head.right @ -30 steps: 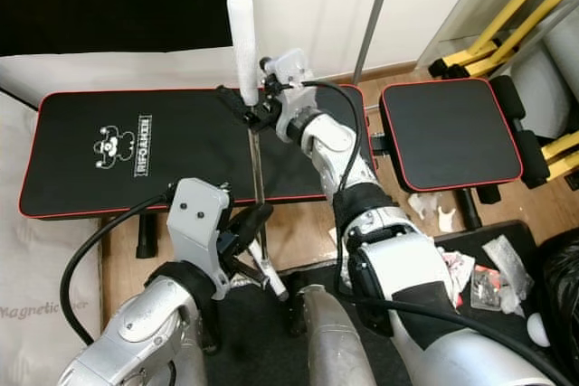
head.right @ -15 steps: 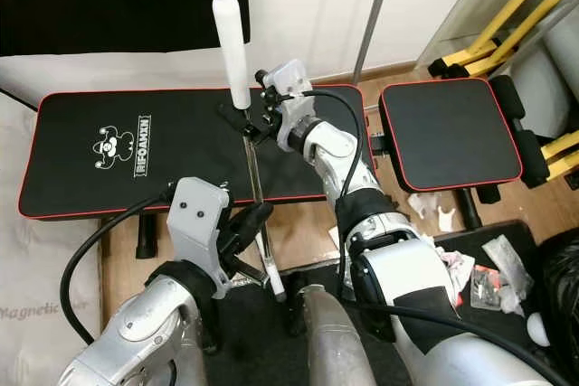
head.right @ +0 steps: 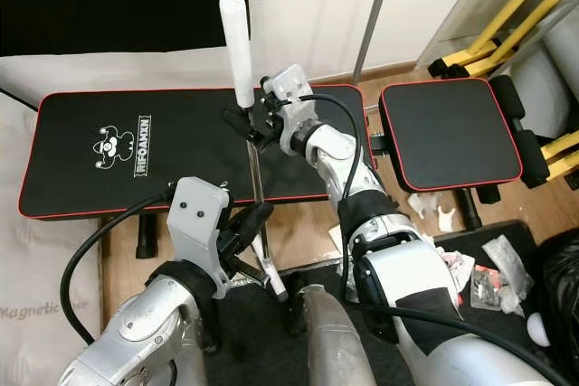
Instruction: Sweep floor
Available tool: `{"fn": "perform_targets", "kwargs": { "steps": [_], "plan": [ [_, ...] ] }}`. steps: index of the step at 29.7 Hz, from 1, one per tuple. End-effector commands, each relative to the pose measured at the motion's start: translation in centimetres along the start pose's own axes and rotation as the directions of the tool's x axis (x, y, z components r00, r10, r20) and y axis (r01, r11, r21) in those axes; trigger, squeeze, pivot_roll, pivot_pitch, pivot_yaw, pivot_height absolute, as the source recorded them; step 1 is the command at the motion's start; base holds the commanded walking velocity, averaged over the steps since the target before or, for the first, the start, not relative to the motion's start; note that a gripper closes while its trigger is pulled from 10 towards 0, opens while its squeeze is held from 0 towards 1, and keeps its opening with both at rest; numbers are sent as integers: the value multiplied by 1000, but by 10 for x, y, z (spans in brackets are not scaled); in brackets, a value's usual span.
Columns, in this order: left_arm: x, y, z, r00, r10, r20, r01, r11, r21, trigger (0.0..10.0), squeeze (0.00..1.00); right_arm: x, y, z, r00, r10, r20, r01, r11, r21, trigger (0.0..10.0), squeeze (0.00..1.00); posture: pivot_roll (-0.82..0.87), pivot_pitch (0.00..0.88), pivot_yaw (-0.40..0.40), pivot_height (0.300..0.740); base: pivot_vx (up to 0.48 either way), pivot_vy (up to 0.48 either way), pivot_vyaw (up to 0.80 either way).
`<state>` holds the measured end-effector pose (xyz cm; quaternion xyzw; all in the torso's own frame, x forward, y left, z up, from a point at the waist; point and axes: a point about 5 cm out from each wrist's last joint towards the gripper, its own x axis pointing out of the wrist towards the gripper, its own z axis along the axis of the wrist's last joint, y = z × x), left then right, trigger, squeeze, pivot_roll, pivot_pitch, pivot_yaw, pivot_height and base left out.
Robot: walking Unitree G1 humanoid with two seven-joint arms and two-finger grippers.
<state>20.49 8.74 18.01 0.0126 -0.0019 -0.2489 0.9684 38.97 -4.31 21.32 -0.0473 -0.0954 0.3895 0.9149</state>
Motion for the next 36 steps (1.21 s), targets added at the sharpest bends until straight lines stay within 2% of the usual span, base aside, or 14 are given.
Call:
{"fn": "perform_targets", "kwargs": {
  "steps": [1, 10, 11, 12, 13, 26, 30, 34, 36],
  "plan": [
    [-3, -5, -4, 999, -31, -22, 30, 999, -20, 10000, 0, -6, 1, -15, 998, -8, -64, 8, 1000, 0, 10000, 0, 32, 384, -228, 740, 0, 0, 0],
    [-2, -5, -4, 999, -30, -20, 30, 999, -21, 10000, 0, -6, -2, -23, 986, -83, -146, 88, 996, 31, 10000, 0, 29, 383, -228, 740, 0, 0, 0],
    [-2, -5, -3, 999, -30, -20, 30, 999, -21, 10000, 0, -6, -2, -24, 985, -90, -148, 97, 995, 39, 4902, 0, 29, 383, -228, 740, 0, 0, 0],
    [-2, -5, -3, 999, -30, -20, 30, 999, -21, 10000, 0, -6, -2, -24, 985, -90, -148, 97, 995, 39, 4902, 0, 29, 383, -228, 740, 0, 0, 0],
    [-2, -5, -3, 999, -30, -19, 30, 999, -21, 10000, 0, -5, -1, -24, 984, -96, -149, 104, 994, 42, 0, 0, 29, 383, -228, 740, 0, 0, 0],
    [-1, -4, -3, 999, -29, -17, 28, 999, -21, 10000, 0, -5, -4, -20, 984, -124, -127, 132, 989, 63, 0, 0, 23, 385, -230, 740, 0, 0, 0],
    [-1, -4, -3, 999, -29, -17, 28, 999, -22, 10000, 0, -2, 1, -13, 996, -67, -64, 74, 989, 126, 0, 0, 23, 385, -230, 740, 0, 0, 0],
    [-1, -4, -2, 999, -29, -15, 28, 999, -23, 10000, 0, 8, 19, 0, 994, 91, 53, -99, 979, 178, 0, 0, 20, 393, -236, 740, 0, 0, 0],
    [-1, -4, -2, 999, -29, -15, 28, 999, -23, 10000, 0, 8, 19, 0, 994, 91, 53, -99, 979, 178, 0, 0, 20, 393, -236, 740, 0, 0, 0]
  ]
}}
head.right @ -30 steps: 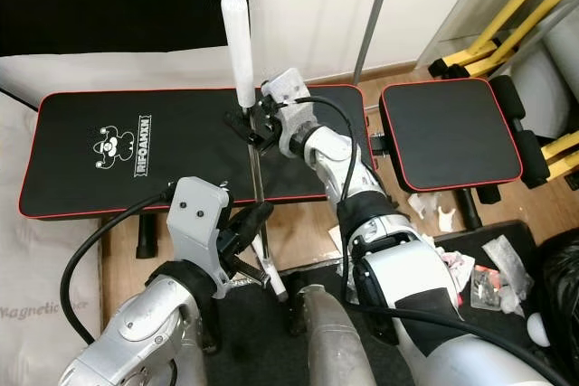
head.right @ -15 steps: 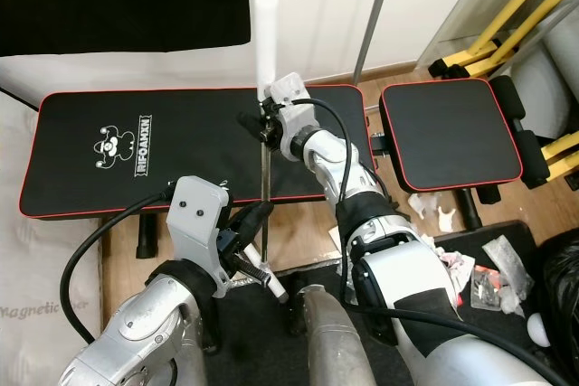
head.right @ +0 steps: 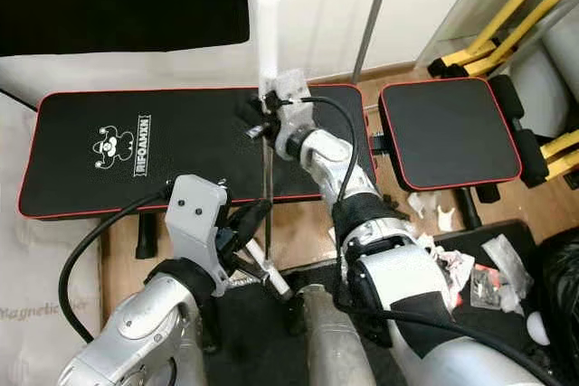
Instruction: Sweep floor
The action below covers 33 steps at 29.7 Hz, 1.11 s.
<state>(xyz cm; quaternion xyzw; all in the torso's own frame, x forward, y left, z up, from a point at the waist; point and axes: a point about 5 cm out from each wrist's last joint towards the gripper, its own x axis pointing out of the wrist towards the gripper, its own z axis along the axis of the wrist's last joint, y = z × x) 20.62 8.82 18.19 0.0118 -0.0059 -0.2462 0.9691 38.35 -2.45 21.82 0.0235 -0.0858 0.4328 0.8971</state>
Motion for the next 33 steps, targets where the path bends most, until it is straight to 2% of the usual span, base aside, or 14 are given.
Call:
{"fn": "perform_targets", "kwargs": {
  "steps": [1, 5, 10, 18, 19, 20, 23, 24, 33],
  "plan": [
    [-2, -6, -4, 999, -34, -22, 34, 999, -24, 10000, 0, 1, 7, -4, 999, 47, 17, -47, 998, 47, 0, 0, 20, 393, -236, 740, 0, 0, 0],
    [-5, -7, -1, 999, -34, -17, 33, 999, -28, 10000, 0, 11, 21, 1, 985, 162, 53, -167, 980, 109, 0, 0, 22, 409, -247, 740, 0, 0, 0],
    [-8, -8, 3, 999, -30, -12, 29, 999, -36, 10000, 0, 19, 32, 7, 966, 251, 60, -255, 962, 95, 0, 0, 27, 435, -256, 740, 0, 0, 0],
    [-12, -9, 7, 1000, -28, -5, 27, 998, -48, 10000, 0, 28, 33, 14, 980, 197, 32, -198, 980, 23, 0, 0, 33, 455, -259, 740, 0, 0, 0],
    [-13, -9, 8, 1000, -29, -5, 28, 998, -51, 10000, 0, 29, 30, 12, 988, 152, 4, -152, 988, 2, 9216, 0, 35, 461, -259, 740, 0, 0, 0],
    [-13, -10, 9, 1000, -30, -6, 29, 998, -53, 10000, 0, 29, 29, 10, 991, 129, -16, -129, 992, -7, 10000, 0, 34, 462, -259, 740, 0, 0, 0],
    [-14, -10, 9, 1000, -30, -7, 30, 998, -54, 10000, 0, 28, 28, 9, 993, 118, -29, -119, 993, -10, 10000, 0, 34, 463, -257, 740, 0, 0, 0],
    [-14, -10, 9, 999, -31, -7, 31, 998, -54, 10000, 0, 27, 28, 6, 991, 126, -50, -127, 992, -13, 10000, 1000, 34, 463, -257, 740, 0, 0, 0],
    [-12, -9, 8, 999, -31, -16, 30, 998, -52, 10000, 0, 22, 22, -3, 991, 95, -94, -97, 995, -15, 10000, 1000, 33, 449, -255, 740, 0, 0, 0]
  ]
}}
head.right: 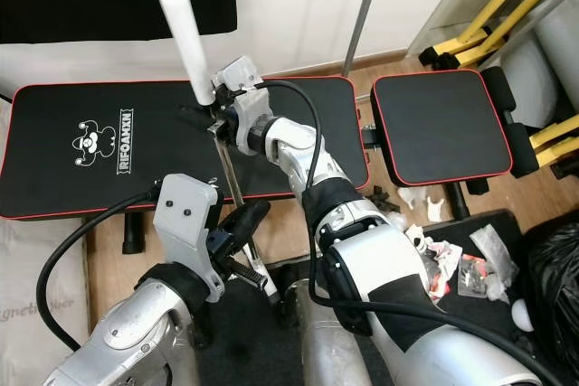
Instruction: Sweep floor
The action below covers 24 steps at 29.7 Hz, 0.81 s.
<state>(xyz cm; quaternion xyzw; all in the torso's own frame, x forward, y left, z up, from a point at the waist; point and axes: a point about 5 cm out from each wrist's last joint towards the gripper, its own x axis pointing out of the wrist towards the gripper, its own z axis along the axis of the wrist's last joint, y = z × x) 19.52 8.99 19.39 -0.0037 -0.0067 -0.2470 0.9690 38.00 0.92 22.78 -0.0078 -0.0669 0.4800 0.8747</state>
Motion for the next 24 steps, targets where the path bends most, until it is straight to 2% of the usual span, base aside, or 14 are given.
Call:
{"fn": "perform_targets", "kwargs": {
  "steps": [1, 6, 8, 15, 24],
  "plan": [
    [-2, -5, -4, 999, -29, -26, 28, 999, -23, 10000, 0, -3, -1, -9, 999, -11, -34, 11, 1000, 13, 10000, 1000, 33, 449, -255, 740, 0, 0, 0],
    [-2, -5, -4, 999, -29, -28, 28, 999, -23, 10000, 0, -6, -5, -10, 999, -32, -40, 32, 999, 2, 10000, 1000, 33, 449, -255, 740, 0, 0, 0],
    [-1, -5, -4, 999, -30, -30, 29, 999, -24, 10000, 0, -14, -14, -15, 994, -84, -69, 81, 996, -33, 10000, 1000, 30, 443, -251, 740, 0, 0, 0],
    [-1, -4, -4, 999, -29, -30, 28, 999, -23, 10000, 0, -22, -19, -18, 994, -76, -73, 75, 997, -21, 10000, 1000, 23, 442, -251, 740, 0, 0, 0],
    [2, -2, -6, 999, -32, -35, 32, 999, -19, 10000, 0, -47, -32, -27, 994, -64, -90, 62, 997, -36, 10000, 1000, 15, 431, -243, 740, 0, 0, 0]
  ]
}}
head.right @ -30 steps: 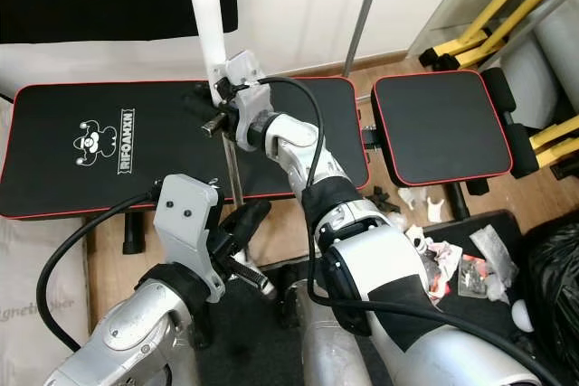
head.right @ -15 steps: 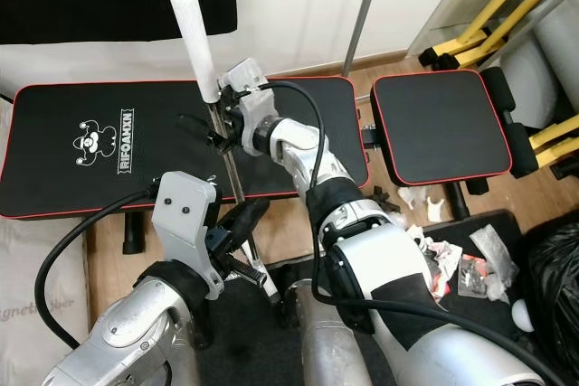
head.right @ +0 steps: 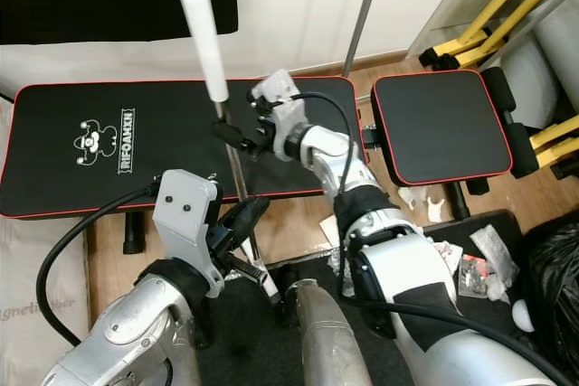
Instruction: Sweep floor
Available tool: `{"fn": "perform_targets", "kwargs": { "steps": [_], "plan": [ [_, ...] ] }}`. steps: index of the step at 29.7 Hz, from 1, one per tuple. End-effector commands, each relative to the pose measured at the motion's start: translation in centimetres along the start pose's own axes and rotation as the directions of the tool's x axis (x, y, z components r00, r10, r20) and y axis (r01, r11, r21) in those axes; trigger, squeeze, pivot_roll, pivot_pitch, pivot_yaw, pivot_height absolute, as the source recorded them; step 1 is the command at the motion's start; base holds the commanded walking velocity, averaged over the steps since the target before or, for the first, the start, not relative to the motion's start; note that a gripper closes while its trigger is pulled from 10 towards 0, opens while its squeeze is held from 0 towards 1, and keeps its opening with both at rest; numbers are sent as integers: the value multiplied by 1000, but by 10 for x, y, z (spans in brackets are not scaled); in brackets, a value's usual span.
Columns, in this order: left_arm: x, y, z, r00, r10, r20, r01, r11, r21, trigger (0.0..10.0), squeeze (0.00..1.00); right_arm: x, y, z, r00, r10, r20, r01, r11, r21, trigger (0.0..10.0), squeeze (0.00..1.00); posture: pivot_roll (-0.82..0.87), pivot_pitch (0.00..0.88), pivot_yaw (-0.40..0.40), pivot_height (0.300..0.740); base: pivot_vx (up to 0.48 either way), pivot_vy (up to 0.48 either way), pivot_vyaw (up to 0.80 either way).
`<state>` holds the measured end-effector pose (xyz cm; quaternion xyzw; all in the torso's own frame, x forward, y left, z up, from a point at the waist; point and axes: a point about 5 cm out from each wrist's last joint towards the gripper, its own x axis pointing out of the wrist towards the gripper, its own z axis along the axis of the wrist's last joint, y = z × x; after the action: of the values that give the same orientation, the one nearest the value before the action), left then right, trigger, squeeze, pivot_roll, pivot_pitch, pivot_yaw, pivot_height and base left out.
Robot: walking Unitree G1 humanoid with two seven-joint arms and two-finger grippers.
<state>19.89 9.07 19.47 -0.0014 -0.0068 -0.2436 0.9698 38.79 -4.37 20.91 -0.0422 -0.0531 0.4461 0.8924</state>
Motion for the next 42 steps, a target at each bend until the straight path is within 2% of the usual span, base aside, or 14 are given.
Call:
{"fn": "perform_targets", "kwargs": {
  "steps": [1, 15, 21, 23, 25, 30, 31, 33, 36, 37, 38, 39, 41, 42],
  "plan": [
    [-1, -5, -7, 999, -39, -34, 39, 999, -23, 10000, 0, -6, 1, -11, 1000, 9, -29, -8, 1000, 18, 10000, 1000, 15, 431, -243, 740, 0, 0, 0],
    [0, -4, -8, 998, -43, -36, 42, 999, -22, 10000, 0, -28, -5, -6, 1000, 18, -16, -18, 1000, -3, 10000, 1000, 10, 426, -238, 740, 0, 0, 0],
    [0, -5, -8, 998, -43, -35, 42, 999, -23, 10000, 0, -38, -2, -5, 995, 65, -72, -67, 997, -25, 10000, 1000, 11, 427, -238, 740, 0, 0, 0],
    [0, -5, -8, 998, -46, -35, 45, 999, -23, 10000, 0, -50, -1, -6, 985, 99, -141, -107, 993, -50, 10000, 1000, 6, 426, -238, 740, 0, 0, 0],
    [0, -5, -8, 998, -46, -35, 45, 999, -23, 10000, 0, -54, 0, -6, 982, 103, -156, -112, 992, -53, 10000, 1000, 6, 426, -238, 740, 0, 0, 0],
    [0, -5, -8, 998, -46, -34, 45, 999, -23, 10000, 0, -64, -4, -2, 980, 73, -186, -85, 995, -59, 10000, 1000, 3, 426, -238, 740, 0, 0, 0],
    [0, -5, -6, 998, -54, -19, 54, 999, -6, 10000, 0, -76, -9, -2, 975, 58, -216, -75, 995, -72, 10000, 1000, 1, 425, -238, 740, 0, 0, 0],
    [-1, -5, -4, 999, -53, -9, 53, 999, 10, 10000, 0, -87, -12, -1, 969, 37, -243, -60, 994, -87, 10000, 1000, 1, 425, -238, 740, 0, 0, 0],
    [-1, -5, -4, 998, -54, -7, 55, 998, 13, 10000, 0, -93, -14, -3, 966, 15, -258, -41, 994, -97, 10000, 1000, 0, 421, -236, 740, 0, 0, 0],
    [0, -5, -4, 998, -56, -8, 56, 998, 13, 10000, 0, -97, -15, -4, 964, -1, -268, -27, 995, -101, 10000, 945, 0, 419, -235, 740, 0, 0, 0],
    [0, -5, -4, 998, -57, -9, 57, 998, 11, 10000, 0, -102, -16, -5, 961, -15, -277, -14, 995, -102, 10000, 804, 0, 419, -235, 740, 0, 0, 0],
    [0, -4, -5, 998, -58, -15, 58, 998, 8, 10000, 0, -108, -16, -5, 957, -34, -288, 4, 995, -103, 10000, 427, -1, 416, -234, 740, 0, 0, 0],
    [0, -4, -6, 998, -59, -19, 59, 998, 6, 10000, 0, -111, -16, -6, 955, -45, -295, 15, 994, -104, 10000, 427, -1, 416, -234, 740, 0, 0, 0],
    [1, -3, -7, 998, -58, -23, 58, 998, 2, 10000, 0, -115, -16, -6, 952, -61, -299, 31, 994, -106, 10000, 114, -3, 411, -233, 740, 0, 0, 0]
  ]
}}
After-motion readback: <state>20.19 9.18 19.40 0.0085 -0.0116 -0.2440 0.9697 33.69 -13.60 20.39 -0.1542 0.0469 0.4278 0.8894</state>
